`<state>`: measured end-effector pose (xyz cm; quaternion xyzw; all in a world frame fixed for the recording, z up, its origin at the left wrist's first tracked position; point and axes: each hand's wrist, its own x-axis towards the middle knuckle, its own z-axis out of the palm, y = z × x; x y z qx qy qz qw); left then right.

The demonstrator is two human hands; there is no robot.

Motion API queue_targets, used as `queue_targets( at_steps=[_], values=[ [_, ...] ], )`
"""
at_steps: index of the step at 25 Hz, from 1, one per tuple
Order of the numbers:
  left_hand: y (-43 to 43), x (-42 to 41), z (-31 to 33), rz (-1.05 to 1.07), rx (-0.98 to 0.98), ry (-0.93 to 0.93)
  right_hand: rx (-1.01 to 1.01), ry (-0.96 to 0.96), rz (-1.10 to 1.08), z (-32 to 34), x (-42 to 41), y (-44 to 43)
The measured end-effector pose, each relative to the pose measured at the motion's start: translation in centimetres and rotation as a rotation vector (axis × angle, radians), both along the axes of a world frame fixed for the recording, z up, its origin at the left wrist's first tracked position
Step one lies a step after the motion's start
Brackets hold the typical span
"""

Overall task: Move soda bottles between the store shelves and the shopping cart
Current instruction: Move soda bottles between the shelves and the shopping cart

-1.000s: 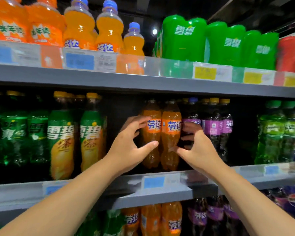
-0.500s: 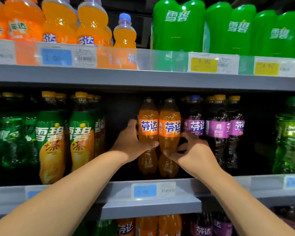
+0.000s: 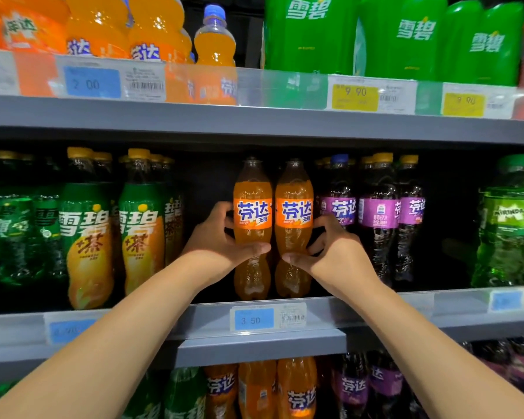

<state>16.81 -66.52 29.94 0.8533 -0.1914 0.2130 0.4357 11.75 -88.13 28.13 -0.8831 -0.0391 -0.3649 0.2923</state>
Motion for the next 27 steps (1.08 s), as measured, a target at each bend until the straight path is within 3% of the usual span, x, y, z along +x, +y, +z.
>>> queue_targets(
  at_steps=[14,18,20,22,24,25,27],
  values=[
    [0.1,-1.0,0.0,0.007,0.017,0.013,-0.019,-0.035,-0.004,0.1,-1.1,0.0],
    [0.1,-1.8,0.6,0.013,0.023,0.010,0.084,-0.463,0.005,-0.2,-3.9,-2.4],
    [-0.4,-3.0,0.4,0.184,0.105,-0.151,0.114,-0.586,-0.037,-0.1,-5.1,-5.2],
    [-1.5,-4.8,-0.2,0.197,0.052,-0.486,0.114,-0.540,-0.108,0.1,-5.5,-8.0],
    [-3.7,-6.6,-0.4,-0.007,0.043,-0.750,0.147,-0.371,-0.182,0.3,-5.2,-9.9],
    [-5.1,-7.1,-0.6,-0.112,0.087,-0.786,0.157,-0.268,-0.225,0.3,-5.0,-10.3],
    [-8.1,-7.5,-0.6,-0.227,0.150,-0.664,0.104,-0.091,-0.316,0.1,-4.3,-10.3]
  ],
)
